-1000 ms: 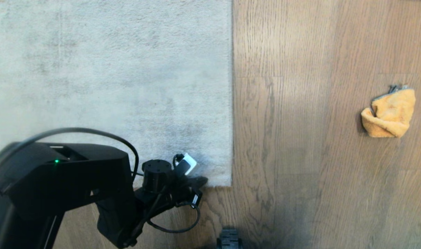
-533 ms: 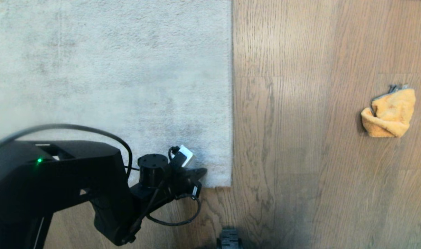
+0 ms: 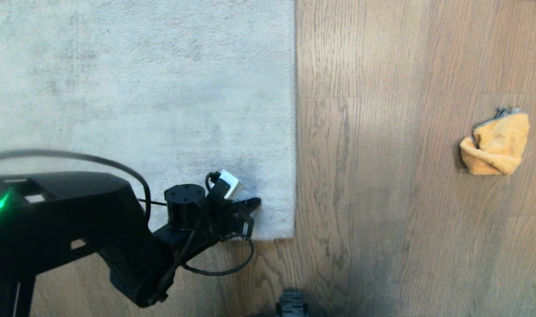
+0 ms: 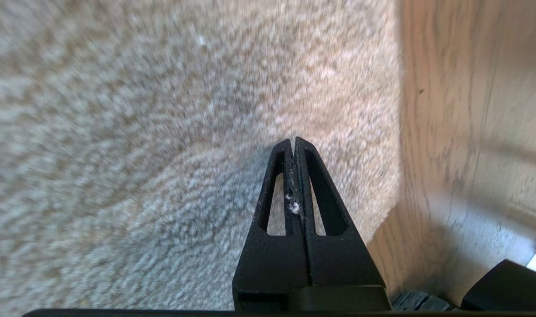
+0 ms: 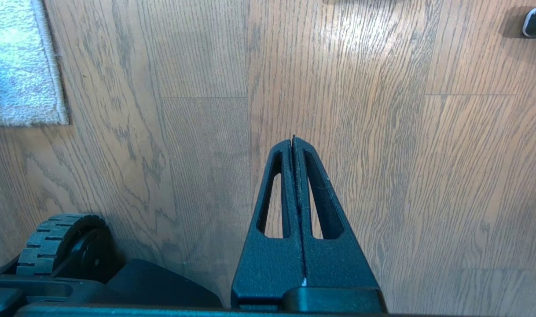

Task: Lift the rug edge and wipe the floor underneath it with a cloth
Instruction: Lay down the carpet

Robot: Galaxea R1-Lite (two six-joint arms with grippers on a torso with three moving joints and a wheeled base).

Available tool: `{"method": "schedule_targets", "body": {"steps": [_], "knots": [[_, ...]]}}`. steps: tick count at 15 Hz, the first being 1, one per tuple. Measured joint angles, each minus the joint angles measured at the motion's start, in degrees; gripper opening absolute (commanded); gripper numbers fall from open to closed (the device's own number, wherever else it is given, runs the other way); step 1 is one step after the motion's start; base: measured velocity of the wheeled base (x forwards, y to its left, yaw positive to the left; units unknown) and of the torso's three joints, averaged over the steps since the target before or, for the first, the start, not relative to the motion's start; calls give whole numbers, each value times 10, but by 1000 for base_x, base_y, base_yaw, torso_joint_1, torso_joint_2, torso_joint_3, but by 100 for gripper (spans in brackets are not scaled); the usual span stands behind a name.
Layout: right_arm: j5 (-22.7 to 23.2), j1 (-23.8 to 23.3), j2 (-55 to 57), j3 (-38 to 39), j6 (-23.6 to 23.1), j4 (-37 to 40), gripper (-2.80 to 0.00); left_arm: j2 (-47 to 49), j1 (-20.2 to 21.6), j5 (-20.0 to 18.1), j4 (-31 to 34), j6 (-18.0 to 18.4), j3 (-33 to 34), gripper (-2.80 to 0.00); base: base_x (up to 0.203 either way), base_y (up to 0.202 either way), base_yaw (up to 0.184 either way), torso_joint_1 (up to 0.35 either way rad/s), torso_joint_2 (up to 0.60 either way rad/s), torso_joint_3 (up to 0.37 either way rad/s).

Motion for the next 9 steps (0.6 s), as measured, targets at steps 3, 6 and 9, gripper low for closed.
{"method": "schedule_targets", "body": {"steps": [3,6,9], "knots": [[0,0,0,0,0,0,-280,-24,-3,1,2,-12,15,-280,0,0,0,0,0,0],[0,0,0,0,0,0,-280,-58,-4,14,4,-17,52,-280,0,0,0,0,0,0],[0,0,0,0,0,0,-280,-106,-4,33,5,-26,112,-280,0,0,0,0,0,0]]}}
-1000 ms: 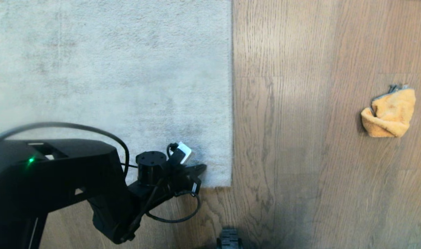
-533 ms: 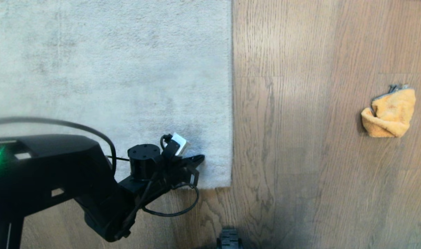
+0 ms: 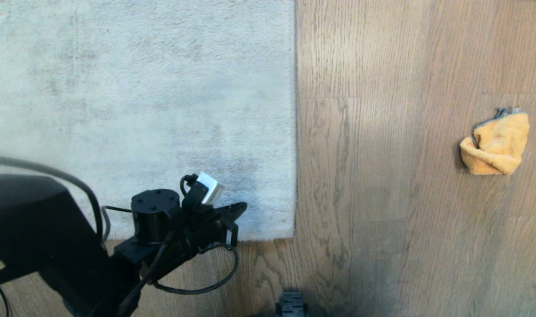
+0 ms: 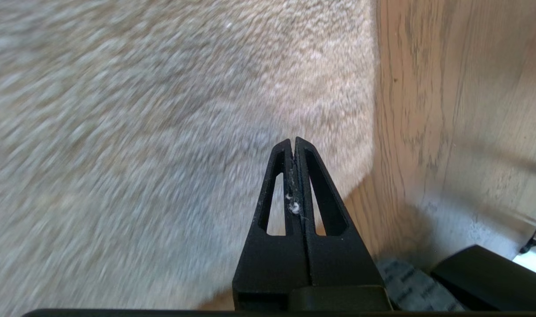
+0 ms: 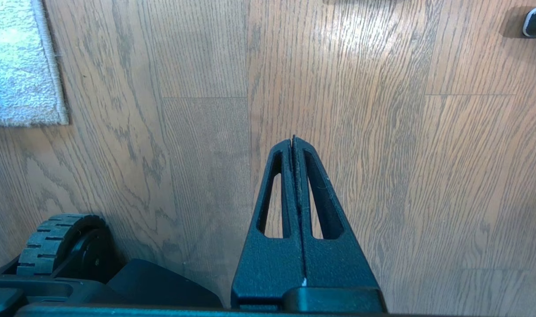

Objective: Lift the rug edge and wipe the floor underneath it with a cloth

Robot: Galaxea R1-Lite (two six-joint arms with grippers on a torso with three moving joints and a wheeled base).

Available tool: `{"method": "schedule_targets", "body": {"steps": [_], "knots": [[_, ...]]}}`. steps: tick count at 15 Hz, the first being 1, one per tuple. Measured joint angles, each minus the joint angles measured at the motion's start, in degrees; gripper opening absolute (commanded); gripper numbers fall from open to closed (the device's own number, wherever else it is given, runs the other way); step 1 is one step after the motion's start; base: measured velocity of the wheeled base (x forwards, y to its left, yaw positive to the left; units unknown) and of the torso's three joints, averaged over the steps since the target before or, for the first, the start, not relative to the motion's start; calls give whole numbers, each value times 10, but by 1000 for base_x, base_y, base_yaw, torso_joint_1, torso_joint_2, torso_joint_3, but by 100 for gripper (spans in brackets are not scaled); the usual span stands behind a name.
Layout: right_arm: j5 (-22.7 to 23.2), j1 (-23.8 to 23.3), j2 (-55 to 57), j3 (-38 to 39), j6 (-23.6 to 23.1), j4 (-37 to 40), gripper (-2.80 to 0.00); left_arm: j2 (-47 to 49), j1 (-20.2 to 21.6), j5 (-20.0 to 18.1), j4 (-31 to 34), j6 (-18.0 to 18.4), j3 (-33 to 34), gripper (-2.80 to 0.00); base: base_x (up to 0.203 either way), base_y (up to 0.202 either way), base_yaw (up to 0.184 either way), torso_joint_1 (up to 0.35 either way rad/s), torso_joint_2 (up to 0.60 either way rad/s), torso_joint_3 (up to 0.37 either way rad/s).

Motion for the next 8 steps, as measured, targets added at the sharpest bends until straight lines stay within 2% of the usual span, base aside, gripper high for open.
{"method": "schedule_targets", "body": {"steps": [4,6,8], "knots": [[0,0,0,0,0,0,-280,-87,9,38,-1,-5,105,-280,0,0,0,0,0,0],[0,0,0,0,0,0,-280,-136,27,46,-3,-4,155,-280,0,0,0,0,0,0],[0,0,0,0,0,0,-280,-179,41,48,2,-3,177,-280,0,0,0,0,0,0]]}}
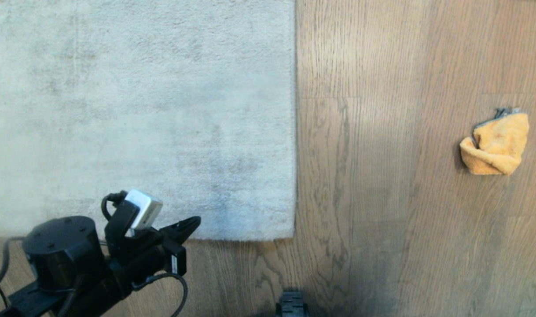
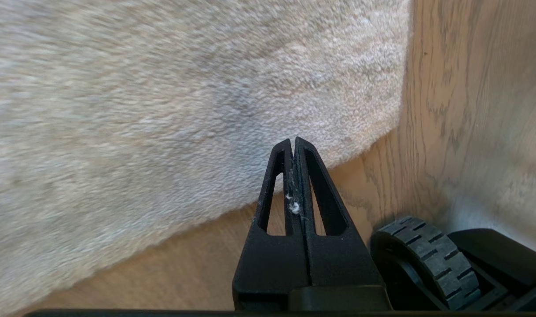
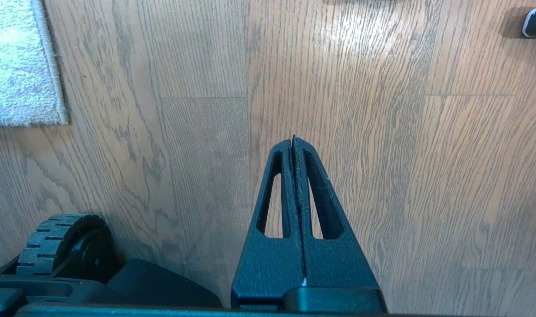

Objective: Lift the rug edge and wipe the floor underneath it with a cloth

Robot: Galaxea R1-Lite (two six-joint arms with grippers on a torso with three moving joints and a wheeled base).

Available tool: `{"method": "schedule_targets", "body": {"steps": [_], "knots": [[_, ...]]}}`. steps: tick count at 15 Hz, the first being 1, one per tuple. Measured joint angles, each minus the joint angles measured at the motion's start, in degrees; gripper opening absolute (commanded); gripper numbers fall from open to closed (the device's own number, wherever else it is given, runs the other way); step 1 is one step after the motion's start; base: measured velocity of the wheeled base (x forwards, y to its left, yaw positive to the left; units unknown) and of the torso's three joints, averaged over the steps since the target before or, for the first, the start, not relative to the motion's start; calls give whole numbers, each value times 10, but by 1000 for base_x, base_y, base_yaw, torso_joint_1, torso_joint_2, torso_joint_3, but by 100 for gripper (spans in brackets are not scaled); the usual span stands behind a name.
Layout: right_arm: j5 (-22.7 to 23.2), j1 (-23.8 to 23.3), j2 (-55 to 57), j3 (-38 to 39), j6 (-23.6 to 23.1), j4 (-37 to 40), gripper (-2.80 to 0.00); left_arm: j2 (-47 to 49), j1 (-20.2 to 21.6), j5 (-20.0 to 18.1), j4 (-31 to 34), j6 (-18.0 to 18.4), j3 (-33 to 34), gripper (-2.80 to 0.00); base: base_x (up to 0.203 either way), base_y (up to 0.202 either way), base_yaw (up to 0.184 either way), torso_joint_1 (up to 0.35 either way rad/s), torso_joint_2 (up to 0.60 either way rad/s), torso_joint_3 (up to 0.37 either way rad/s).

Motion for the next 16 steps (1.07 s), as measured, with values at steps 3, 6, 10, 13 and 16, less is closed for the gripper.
{"method": "schedule_targets", "body": {"steps": [3,6,10,13,16], "knots": [[0,0,0,0,0,0,-280,-62,12,1,37,3,16,-280,0,0,0,0,0,0],[0,0,0,0,0,0,-280,-144,25,1,119,10,22,-280,0,0,0,0,0,0],[0,0,0,0,0,0,-280,-277,82,-2,259,15,37,-280,0,0,0,0,0,0],[0,0,0,0,0,0,-280,-373,149,-7,357,23,48,-280,0,0,0,0,0,0],[0,0,0,0,0,0,-280,-455,190,-9,420,25,50,-280,0,0,0,0,0,0]]}}
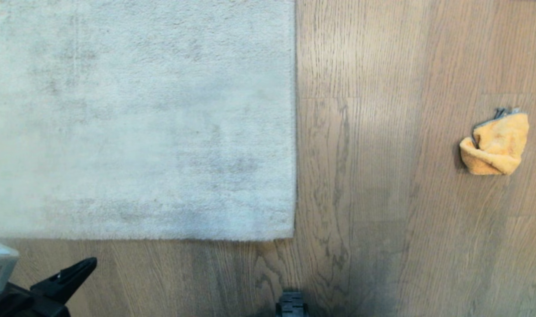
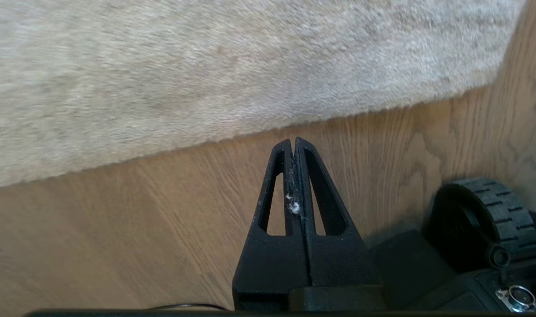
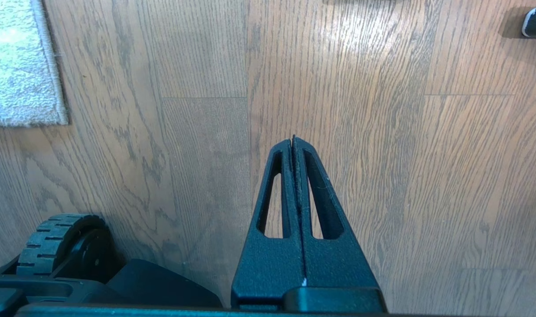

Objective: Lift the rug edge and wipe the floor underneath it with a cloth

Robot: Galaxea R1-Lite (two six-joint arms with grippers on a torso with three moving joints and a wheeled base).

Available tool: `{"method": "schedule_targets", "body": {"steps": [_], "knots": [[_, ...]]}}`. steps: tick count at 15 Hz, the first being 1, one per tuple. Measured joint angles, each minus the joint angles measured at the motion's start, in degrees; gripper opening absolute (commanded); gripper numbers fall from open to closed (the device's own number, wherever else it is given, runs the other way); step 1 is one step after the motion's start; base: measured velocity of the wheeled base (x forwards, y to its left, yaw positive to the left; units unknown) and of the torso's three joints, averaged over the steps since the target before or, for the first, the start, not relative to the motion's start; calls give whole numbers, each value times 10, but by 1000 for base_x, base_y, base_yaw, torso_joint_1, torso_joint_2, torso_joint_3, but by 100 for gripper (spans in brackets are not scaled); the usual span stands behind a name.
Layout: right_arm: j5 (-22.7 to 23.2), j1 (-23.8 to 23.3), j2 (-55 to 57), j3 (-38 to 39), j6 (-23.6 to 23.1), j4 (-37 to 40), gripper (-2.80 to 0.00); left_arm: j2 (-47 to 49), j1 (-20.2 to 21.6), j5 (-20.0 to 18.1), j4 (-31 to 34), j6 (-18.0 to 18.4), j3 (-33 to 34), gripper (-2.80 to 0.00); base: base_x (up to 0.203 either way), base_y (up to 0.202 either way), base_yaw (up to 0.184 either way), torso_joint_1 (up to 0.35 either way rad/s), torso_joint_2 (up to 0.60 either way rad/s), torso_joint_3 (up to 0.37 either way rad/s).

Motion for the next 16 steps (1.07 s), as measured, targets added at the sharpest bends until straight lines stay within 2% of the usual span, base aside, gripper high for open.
{"method": "schedule_targets", "body": {"steps": [3,7,16], "knots": [[0,0,0,0,0,0,-280,-86,22,0,53,0,0,-280,0,0,0,0,0,0],[0,0,0,0,0,0,-280,-213,62,1,170,-2,1,-280,0,0,0,0,0,0],[0,0,0,0,0,0,-280,-409,66,13,314,-6,1,-280,0,0,0,0,0,0]]}}
